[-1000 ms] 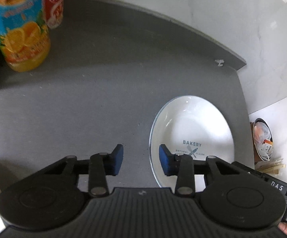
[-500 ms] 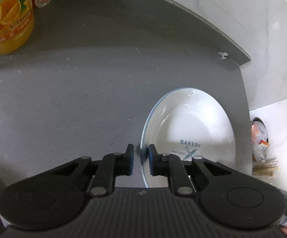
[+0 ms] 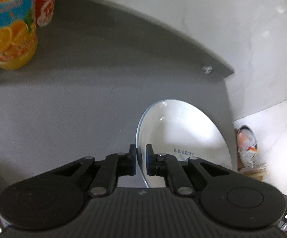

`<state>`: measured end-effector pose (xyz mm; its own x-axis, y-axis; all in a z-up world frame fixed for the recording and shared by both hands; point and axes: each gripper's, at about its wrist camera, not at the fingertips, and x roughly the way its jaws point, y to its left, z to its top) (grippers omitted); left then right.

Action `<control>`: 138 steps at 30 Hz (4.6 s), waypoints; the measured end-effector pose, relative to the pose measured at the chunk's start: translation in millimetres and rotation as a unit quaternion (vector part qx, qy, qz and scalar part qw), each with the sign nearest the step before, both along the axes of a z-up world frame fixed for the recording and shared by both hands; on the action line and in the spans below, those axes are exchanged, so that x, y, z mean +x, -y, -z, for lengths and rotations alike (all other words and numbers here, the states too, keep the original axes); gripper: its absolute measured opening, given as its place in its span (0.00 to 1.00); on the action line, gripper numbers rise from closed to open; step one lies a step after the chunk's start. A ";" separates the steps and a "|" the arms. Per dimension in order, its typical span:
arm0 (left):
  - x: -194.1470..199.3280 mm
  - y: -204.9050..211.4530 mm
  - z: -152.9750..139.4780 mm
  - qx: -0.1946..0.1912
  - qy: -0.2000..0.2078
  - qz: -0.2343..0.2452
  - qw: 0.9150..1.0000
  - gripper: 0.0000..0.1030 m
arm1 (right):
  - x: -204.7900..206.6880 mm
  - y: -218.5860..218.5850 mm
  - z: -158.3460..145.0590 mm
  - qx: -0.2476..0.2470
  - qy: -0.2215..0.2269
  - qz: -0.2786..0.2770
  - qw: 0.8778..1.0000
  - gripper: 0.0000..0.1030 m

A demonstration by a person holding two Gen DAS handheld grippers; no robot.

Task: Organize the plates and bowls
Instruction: 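Grasp the 'BAKERY' plate rim with the left tool, then carry the 'BAKERY' plate with the left tool and lower it onto the 'Sweet' plate, then open the left tool and move both tools to the bowl stack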

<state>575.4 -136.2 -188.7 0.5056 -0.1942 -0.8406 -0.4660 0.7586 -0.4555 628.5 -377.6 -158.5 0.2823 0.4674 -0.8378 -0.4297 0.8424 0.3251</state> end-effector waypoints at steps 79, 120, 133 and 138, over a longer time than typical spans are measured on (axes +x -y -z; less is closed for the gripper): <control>-281.2 -176.1 2.6 0.005 -0.015 0.034 0.999 0.08 | -298.1 -181.4 -15.1 -0.051 0.035 0.006 0.998 0.13; -274.9 -178.7 -20.9 0.091 -0.024 0.073 0.993 0.52 | -299.8 -151.7 -39.9 -0.033 0.040 0.059 0.997 0.40; -244.6 -109.4 -66.2 0.103 0.036 0.108 0.988 0.65 | -300.8 -73.7 -75.4 -0.009 0.078 0.130 0.988 0.74; -223.4 -71.8 -80.0 0.099 0.055 0.125 0.986 0.79 | -291.5 -40.7 -82.2 -0.003 0.093 0.157 0.983 0.86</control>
<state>352.0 -64.3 -108.8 0.5536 -0.1622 -0.8168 -0.2094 0.9222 -0.3251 337.0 -336.9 -76.3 0.5597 0.3286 -0.7608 -0.2003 0.9444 0.2606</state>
